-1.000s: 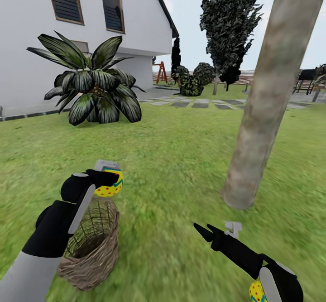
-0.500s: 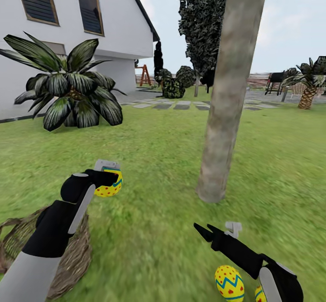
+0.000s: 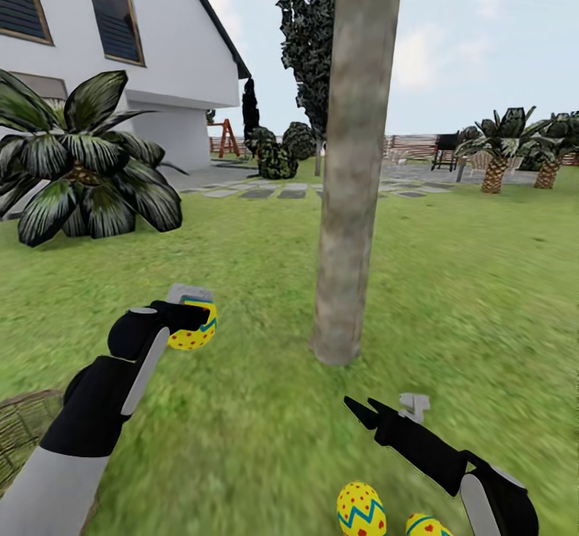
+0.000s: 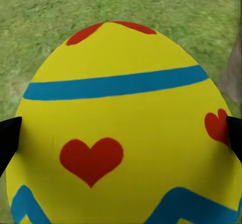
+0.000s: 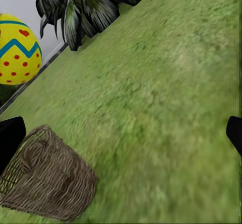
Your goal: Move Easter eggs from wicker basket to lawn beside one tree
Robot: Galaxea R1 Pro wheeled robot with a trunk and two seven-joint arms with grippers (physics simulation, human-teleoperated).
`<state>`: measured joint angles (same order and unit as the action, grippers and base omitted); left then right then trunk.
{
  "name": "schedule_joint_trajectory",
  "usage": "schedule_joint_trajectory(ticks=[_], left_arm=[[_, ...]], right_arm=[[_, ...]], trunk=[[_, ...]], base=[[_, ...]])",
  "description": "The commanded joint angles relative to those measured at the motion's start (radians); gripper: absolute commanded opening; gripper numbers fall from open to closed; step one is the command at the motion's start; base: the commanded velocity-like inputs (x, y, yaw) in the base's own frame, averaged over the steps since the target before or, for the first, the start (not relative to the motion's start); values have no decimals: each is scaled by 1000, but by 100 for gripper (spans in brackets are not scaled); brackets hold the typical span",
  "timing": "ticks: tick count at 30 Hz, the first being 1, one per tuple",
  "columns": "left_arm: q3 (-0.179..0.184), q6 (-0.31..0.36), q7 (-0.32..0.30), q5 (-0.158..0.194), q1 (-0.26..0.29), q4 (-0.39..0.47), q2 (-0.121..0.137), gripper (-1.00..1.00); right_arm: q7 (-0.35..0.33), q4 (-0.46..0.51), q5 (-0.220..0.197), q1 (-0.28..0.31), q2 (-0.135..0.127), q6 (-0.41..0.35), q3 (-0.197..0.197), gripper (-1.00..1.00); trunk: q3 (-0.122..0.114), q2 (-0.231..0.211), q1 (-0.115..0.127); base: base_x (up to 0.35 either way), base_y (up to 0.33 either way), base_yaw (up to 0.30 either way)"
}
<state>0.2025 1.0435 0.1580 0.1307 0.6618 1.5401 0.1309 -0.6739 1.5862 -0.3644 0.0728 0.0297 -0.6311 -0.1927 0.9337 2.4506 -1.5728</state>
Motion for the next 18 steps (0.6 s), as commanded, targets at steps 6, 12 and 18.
schedule_joint_trajectory(ticks=[6,12,18], left_arm=[[5,4,8,10,1,-6,1,-100],[10,4,9,9,1,-6,1,-100],[10,4,8,6,1,-14,-4,-100]], right_arm=[[-3,0,-5,1,1,-6,-2,100],[-3,0,-5,1,1,-6,-2,100],[-3,0,-5,1,1,-7,-3,100]], trunk=[[1,0,0],[0,0,0],[-4,0,0]], base=[[224,-75,-20],[-26,-197,-20],[-160,-212,-199]])
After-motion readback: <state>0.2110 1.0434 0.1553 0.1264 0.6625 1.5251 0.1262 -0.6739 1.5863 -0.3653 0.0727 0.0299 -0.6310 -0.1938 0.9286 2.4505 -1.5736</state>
